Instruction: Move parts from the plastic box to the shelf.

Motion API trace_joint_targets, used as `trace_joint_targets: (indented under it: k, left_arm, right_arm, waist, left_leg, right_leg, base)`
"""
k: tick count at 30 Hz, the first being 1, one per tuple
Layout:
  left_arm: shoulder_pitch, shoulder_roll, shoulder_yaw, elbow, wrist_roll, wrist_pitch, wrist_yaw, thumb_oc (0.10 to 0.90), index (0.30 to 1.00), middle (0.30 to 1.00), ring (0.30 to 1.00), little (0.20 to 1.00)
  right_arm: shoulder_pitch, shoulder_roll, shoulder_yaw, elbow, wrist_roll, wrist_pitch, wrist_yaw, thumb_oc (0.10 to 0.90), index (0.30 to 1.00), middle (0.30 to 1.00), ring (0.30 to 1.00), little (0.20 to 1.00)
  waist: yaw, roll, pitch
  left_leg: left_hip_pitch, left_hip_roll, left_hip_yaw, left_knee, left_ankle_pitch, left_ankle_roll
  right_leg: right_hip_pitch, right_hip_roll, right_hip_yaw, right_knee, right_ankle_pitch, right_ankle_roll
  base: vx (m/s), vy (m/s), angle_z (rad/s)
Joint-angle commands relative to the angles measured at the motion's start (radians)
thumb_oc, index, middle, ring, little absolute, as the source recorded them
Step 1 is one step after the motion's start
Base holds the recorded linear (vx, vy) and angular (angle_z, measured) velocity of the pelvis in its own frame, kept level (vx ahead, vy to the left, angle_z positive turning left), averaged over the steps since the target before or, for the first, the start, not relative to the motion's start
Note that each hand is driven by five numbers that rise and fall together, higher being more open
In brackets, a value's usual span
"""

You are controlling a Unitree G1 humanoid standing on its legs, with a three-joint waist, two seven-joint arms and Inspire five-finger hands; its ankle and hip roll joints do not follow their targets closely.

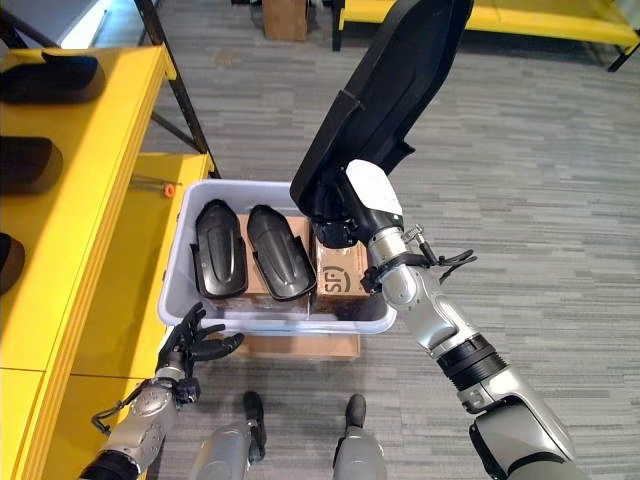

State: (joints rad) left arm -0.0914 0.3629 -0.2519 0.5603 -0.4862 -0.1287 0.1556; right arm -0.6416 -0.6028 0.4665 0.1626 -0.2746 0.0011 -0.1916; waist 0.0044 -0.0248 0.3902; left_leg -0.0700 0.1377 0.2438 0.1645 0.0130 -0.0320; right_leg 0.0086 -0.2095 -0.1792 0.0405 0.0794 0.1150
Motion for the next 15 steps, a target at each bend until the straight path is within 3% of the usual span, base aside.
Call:
trace_joint_targets:
  k: [1, 6, 7, 8, 9, 10, 11, 12, 13, 14, 15]
  left_arm:
    - [0.024, -0.025, -0.036, 0.018, 0.016, -0.059, -0.021, 0.9, 1.0, 1.0, 1.0, 1.0]
    - [0.06, -0.02, -0.006, -0.009, -0.001, -0.055, -0.02, 0.9, 1.0, 1.0, 1.0, 1.0]
    - [0.074, -0.017, 0.004, -0.024, -0.007, -0.055, -0.015, 0.9, 1.0, 1.0, 1.0, 1.0]
    - [0.092, -0.012, 0.023, -0.038, -0.022, -0.061, -0.008, 0.9, 1.0, 1.0, 1.0, 1.0]
    - [0.093, -0.012, 0.025, -0.04, -0.023, -0.06, -0.008, 0.9, 1.0, 1.0, 1.0, 1.0]
    - [0.112, -0.006, 0.029, -0.066, -0.024, -0.062, -0.007, 0.9, 1.0, 1.0, 1.0, 1.0]
    - [0.111, -0.005, 0.031, -0.068, -0.026, -0.061, -0.006, 0.9, 1.0, 1.0, 1.0, 1.0]
    - [0.111, -0.006, 0.033, -0.072, -0.025, -0.06, -0.007, 0.9, 1.0, 1.0, 1.0, 1.0]
    - [0.11, -0.006, 0.033, -0.073, -0.025, -0.06, -0.007, 0.9, 1.0, 1.0, 1.0, 1.0]
    - [0.11, -0.004, 0.033, -0.077, -0.022, -0.057, -0.011, 0.9, 1.0, 1.0, 1.0, 1.0]
    - [0.089, -0.004, 0.022, -0.062, -0.019, -0.054, -0.014, 0.9, 1.0, 1.0, 1.0, 1.0]
  right_arm:
    - [-0.037, -0.018, 0.001, -0.046, -0.029, -0.103, -0.038, 0.4, 0.3, 0.3, 0.3, 0.3]
    - [-0.059, -0.016, 0.016, -0.029, -0.018, -0.105, -0.034, 0.4, 0.3, 0.3, 0.3, 0.3]
    - [-0.072, -0.015, 0.027, -0.024, -0.021, -0.107, -0.035, 0.4, 0.3, 0.3, 0.3, 0.3]
    - [-0.093, 0.001, 0.044, 0.007, -0.014, -0.109, -0.045, 0.4, 0.3, 0.3, 0.3, 0.3]
    - [-0.096, 0.002, 0.046, 0.01, -0.014, -0.11, -0.047, 0.4, 0.3, 0.3, 0.3, 0.3]
    - [-0.111, 0.003, 0.055, 0.023, -0.012, -0.108, -0.049, 0.4, 0.3, 0.3, 0.3, 0.3]
    - [-0.116, 0.001, 0.057, 0.02, -0.012, -0.106, -0.055, 0.4, 0.3, 0.3, 0.3, 0.3]
    - [-0.114, -0.007, 0.056, 0.009, -0.016, -0.106, -0.057, 0.4, 0.3, 0.3, 0.3, 0.3]
    - [-0.114, -0.007, 0.056, 0.009, -0.016, -0.106, -0.057, 0.4, 0.3, 0.3, 0.3, 0.3]
    - [-0.109, -0.01, 0.053, 0.004, -0.02, -0.103, -0.06, 0.4, 0.3, 0.3, 0.3, 0.3]
    - [-0.102, -0.013, 0.044, 0.005, -0.023, -0.096, -0.076, 0.4, 0.3, 0.3, 0.3, 0.3]
  waist:
    - [0.02, 0.008, -0.231]
    - [0.025, 0.023, -0.233]
    - [0.031, 0.029, -0.228]
    - [0.048, 0.04, -0.214]
    - [0.046, 0.042, -0.215]
    - [0.057, 0.05, -0.208]
    - [0.054, 0.045, -0.193]
    - [0.046, 0.035, -0.183]
    - [0.047, 0.037, -0.185]
    - [0.043, 0.027, -0.179]
    - [0.027, 0.01, -0.176]
  left_leg:
    - [0.022, 0.124, -0.058, 0.016, 0.077, -0.092]
    - [0.047, 0.171, -0.081, 0.01, 0.154, -0.108]
    - [0.045, 0.187, -0.093, 0.012, 0.198, -0.12]
    - [0.024, 0.22, -0.115, 0.009, 0.315, -0.156]
    - [0.022, 0.223, -0.118, 0.006, 0.319, -0.159]
    - [0.002, 0.239, -0.131, -0.014, 0.406, -0.178]
    - [-0.02, 0.246, -0.114, -0.01, 0.426, -0.176]
    - [-0.04, 0.255, -0.058, 0.034, 0.393, -0.153]
    - [-0.044, 0.258, -0.057, 0.035, 0.393, -0.151]
    - [-0.06, 0.267, -0.015, 0.106, 0.352, -0.134]
    - [-0.055, 0.279, 0.06, 0.235, 0.244, -0.114]
  right_leg:
    - [0.04, -0.041, 0.021, 0.211, -0.228, 0.005]
    - [0.045, 0.014, 0.019, 0.291, -0.3, -0.041]
    - [0.046, 0.036, 0.015, 0.307, -0.314, -0.054]
    - [0.039, 0.083, 0.008, 0.315, -0.326, -0.075]
    - [0.038, 0.086, 0.006, 0.315, -0.325, -0.077]
    - [0.034, 0.104, -0.011, 0.309, -0.327, -0.087]
    - [0.035, 0.104, -0.029, 0.308, -0.33, -0.095]
    - [0.031, 0.102, -0.052, 0.3, -0.324, -0.108]
    - [0.029, 0.105, -0.052, 0.297, -0.32, -0.108]
    - [0.018, 0.1, -0.075, 0.295, -0.314, -0.119]
    - [0.01, 0.085, -0.123, 0.284, -0.306, -0.131]
  base:
    - [-0.03, -0.16, 0.0]
    - [-0.07, -0.159, 0.0]
    - [-0.19, -0.284, -0.01]
    - [-0.19, -0.287, 0.05]
    - [-0.26, -0.295, 0.08]
    - [-0.21, -0.197, 0.18]
    - [-0.32, -0.313, 0.25]
    - [-0.21, -0.211, 0.37]
    - [-0.23, -0.228, 0.59]
    - [-0.27, -0.266, 0.64]
    - [-0.32, -0.313, 0.67]
